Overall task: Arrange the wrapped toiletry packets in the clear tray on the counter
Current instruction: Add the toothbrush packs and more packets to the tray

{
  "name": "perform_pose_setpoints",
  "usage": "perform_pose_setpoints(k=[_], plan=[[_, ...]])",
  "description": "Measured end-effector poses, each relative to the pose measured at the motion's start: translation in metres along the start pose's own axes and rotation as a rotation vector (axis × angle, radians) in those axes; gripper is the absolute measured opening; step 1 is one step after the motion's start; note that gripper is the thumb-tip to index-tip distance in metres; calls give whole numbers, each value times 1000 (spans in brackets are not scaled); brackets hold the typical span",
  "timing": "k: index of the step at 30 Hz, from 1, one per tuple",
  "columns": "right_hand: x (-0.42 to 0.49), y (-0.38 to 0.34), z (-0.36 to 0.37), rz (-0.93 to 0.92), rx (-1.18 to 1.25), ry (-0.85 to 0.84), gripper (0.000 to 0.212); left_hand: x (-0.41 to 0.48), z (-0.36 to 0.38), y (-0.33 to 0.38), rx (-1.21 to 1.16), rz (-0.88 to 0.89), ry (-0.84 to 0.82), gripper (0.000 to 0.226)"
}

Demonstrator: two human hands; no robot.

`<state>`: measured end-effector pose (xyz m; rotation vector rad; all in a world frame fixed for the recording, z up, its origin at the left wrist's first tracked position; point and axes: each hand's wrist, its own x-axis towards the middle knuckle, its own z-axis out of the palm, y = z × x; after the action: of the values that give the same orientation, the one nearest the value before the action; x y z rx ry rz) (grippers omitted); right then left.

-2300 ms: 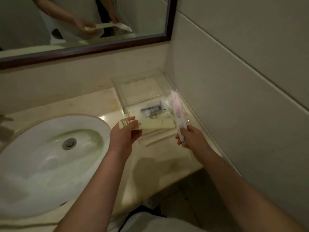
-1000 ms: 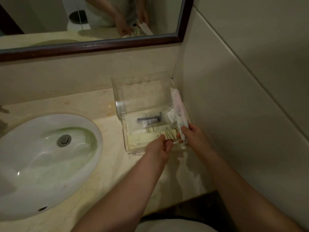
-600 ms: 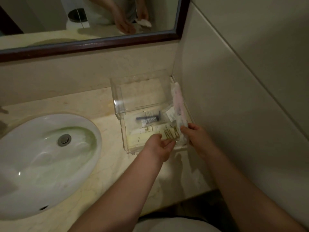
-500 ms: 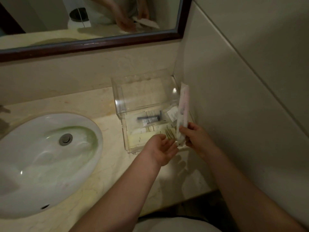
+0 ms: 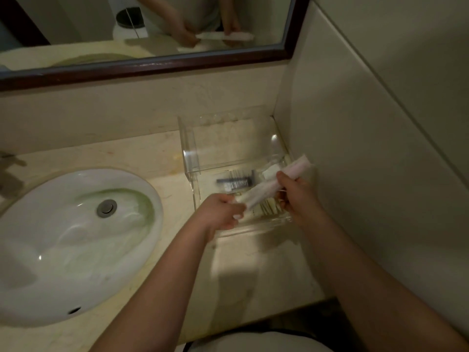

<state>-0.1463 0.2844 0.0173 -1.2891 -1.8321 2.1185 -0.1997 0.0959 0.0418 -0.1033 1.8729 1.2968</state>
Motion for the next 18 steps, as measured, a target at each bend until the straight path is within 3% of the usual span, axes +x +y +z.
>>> perform_pose_setpoints(k=[4,10,14,18], plan=[[8,4,3,59,99,75,17,15,-33,-4,88,25,203,10],[7,23,13,19,-47,224,14,30,-53,-17,459,82,412,20],[11,19,12,-62,-369,257,27,32,-50,-22,560,121,505,21],[3,16,15,-158,-791,332,41,30,-42,-29,606,191,575,41]])
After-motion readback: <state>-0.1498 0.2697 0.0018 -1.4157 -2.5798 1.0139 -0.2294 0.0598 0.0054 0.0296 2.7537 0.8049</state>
